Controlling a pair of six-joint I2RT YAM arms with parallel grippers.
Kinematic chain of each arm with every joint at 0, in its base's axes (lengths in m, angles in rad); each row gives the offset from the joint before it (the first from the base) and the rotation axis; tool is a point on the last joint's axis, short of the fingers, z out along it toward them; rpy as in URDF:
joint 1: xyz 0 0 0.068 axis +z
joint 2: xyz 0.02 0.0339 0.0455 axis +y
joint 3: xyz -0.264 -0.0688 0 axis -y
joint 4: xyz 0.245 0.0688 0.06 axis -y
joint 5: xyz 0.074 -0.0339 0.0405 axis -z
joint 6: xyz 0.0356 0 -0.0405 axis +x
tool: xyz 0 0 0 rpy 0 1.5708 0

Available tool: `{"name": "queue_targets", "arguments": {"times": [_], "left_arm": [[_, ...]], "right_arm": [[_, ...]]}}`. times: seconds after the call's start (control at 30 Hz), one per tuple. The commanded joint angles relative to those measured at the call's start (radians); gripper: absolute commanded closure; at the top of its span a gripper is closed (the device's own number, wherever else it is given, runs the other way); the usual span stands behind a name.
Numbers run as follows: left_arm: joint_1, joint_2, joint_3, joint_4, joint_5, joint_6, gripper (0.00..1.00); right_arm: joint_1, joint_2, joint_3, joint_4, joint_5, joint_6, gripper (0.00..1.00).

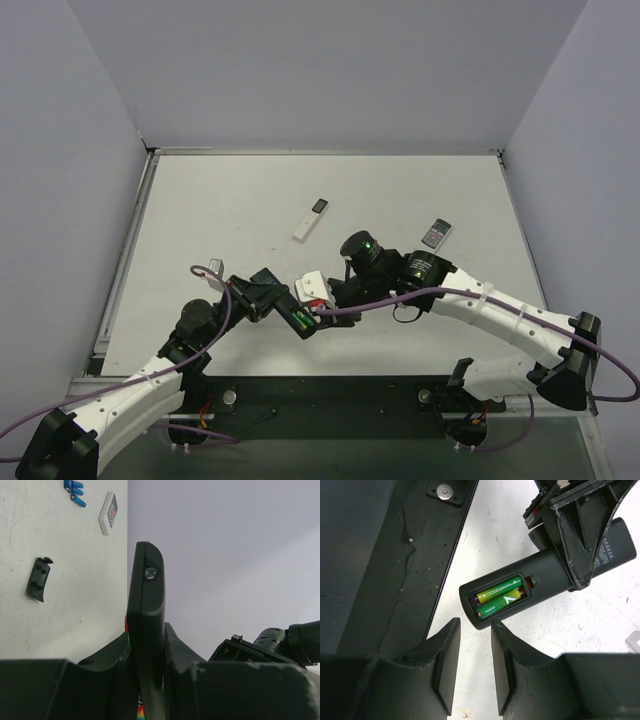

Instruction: Load the batteries into the remote control

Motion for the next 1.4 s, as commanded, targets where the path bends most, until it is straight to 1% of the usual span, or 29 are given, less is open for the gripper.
{"name": "queue_targets", "arguments": {"times": [0.0,0.17,0.4,0.77,0.87,1.03,1.2,1.37], "left_arm": [[0.002,0.000,-0.010,0.070,0.019,0.014,1.00],[0.002,0.005,-0.007,0.081,0.023,0.014,1.00],[0.002,0.011,-0.007,0.090,0.026,0.012,1.00],[0.002,0.010,-0.007,0.096,0.024,0.006,1.00],[0.002,0.011,-0.006,0.101,0.024,0.003,1.00],[0.002,0.014,-0.004,0.109,0.027,-0.002,1.00],[0.002,0.014,-0.003,0.118,0.029,-0.008,1.00],[0.002,0.014,0.000,0.132,0.035,-0.014,1.00]], "right_arm": [[-0.004,0.039,0.041,-0.012,-0.071,-0.062,0.74],[-0.004,0.059,0.048,-0.015,-0.076,-0.068,0.76],[-0.002,0.078,0.055,-0.017,-0.082,-0.068,0.82],[-0.001,0.102,0.052,-0.020,-0.089,-0.072,0.85],[-0.001,0.109,0.052,-0.020,-0.089,-0.074,0.87],[0.001,0.120,0.052,-0.023,-0.082,-0.072,0.91],[0.008,0.132,0.050,-0.023,-0.065,-0.075,0.92],[0.019,0.146,0.052,-0.026,-0.031,-0.078,0.95]]}}
